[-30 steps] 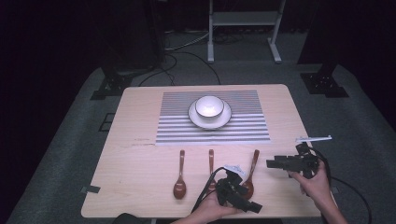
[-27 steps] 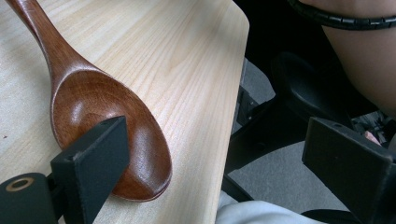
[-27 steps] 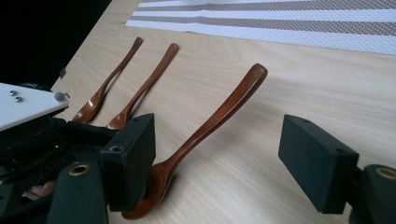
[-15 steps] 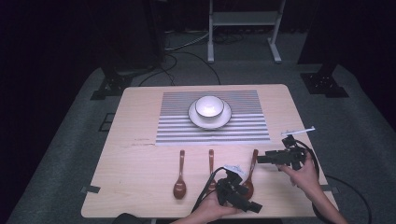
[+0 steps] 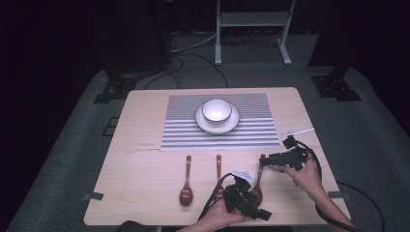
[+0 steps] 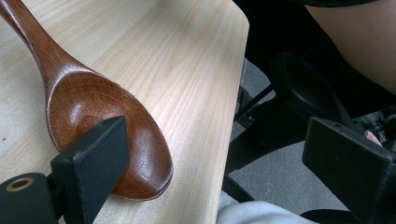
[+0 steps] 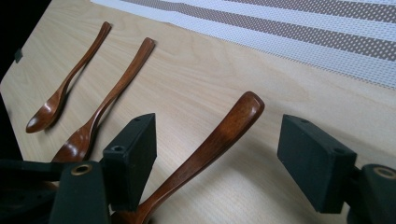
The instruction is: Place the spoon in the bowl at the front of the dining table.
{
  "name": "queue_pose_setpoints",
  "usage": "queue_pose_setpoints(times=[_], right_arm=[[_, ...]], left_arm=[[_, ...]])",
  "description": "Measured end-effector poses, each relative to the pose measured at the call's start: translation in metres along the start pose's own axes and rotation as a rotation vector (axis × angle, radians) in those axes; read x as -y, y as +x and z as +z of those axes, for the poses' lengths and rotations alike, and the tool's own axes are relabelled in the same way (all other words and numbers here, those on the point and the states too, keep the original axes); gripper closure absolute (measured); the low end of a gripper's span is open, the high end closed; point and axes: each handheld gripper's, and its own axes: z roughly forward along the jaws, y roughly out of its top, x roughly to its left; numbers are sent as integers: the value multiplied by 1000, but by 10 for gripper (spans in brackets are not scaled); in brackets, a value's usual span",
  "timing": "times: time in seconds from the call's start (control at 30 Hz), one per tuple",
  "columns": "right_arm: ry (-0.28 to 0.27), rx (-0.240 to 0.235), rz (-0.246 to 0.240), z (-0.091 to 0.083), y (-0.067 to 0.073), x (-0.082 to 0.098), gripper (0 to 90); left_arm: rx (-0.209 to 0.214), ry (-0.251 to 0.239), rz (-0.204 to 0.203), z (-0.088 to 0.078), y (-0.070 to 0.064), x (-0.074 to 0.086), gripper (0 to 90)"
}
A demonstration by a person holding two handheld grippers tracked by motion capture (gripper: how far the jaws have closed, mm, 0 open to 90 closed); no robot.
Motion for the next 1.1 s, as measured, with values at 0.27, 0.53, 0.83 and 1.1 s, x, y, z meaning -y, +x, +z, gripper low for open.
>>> queue_pose_setpoints(times=[0.27, 0.53, 0.83, 1.1], right_arm=[[36, 46, -38, 15, 6, -9, 372], [67, 83, -68, 26, 13, -15, 481], [83, 85, -82, 37, 20, -23, 609], [102, 77, -85, 43, 26, -30, 651]], left_arm=[[-2, -1, 3, 0, 0, 0, 63], [-2, 0, 3, 1, 0, 0, 64], [0, 2, 2, 1, 0, -1, 64], [1, -2, 0, 1, 0, 0, 63]])
